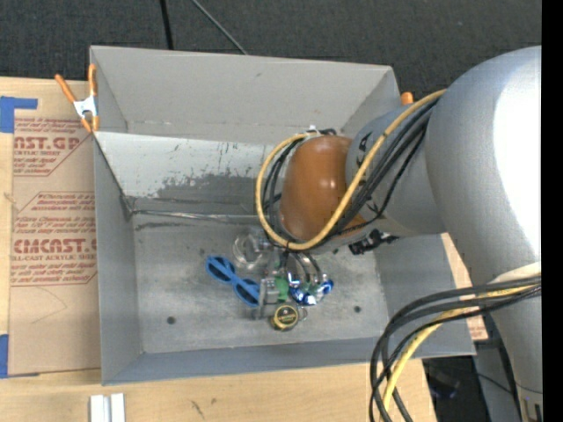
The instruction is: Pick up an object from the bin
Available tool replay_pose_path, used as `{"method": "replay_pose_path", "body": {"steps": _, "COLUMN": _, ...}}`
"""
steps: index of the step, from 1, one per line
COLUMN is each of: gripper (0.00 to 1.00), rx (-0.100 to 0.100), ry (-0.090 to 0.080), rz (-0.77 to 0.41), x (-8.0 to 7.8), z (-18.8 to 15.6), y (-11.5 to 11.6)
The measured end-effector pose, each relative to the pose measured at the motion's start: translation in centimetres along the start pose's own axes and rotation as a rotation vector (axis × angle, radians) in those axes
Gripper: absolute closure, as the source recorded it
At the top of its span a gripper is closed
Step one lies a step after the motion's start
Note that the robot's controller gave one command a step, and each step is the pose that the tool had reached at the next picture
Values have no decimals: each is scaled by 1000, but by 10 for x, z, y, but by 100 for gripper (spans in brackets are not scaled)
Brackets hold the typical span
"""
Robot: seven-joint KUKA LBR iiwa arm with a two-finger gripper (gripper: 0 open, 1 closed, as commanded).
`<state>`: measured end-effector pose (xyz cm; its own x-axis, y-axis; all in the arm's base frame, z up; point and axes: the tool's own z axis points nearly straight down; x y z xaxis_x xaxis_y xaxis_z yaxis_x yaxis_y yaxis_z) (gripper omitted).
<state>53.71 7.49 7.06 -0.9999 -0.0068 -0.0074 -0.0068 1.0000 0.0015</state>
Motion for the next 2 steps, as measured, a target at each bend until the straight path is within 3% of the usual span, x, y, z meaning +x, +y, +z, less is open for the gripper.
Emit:
{"method": "replay_pose_path", "body": {"steps": 1, "gripper": 100, "rx": -1, "ry": -6, "rz": 0, "x": -1, "z": -5, "y": 1}}
{"method": "replay_pose_path", "body": {"steps": 2, "gripper": 0, "rx": -1, "ry": -5, "rz": 0, "x": -1, "z": -5, "y": 1}}
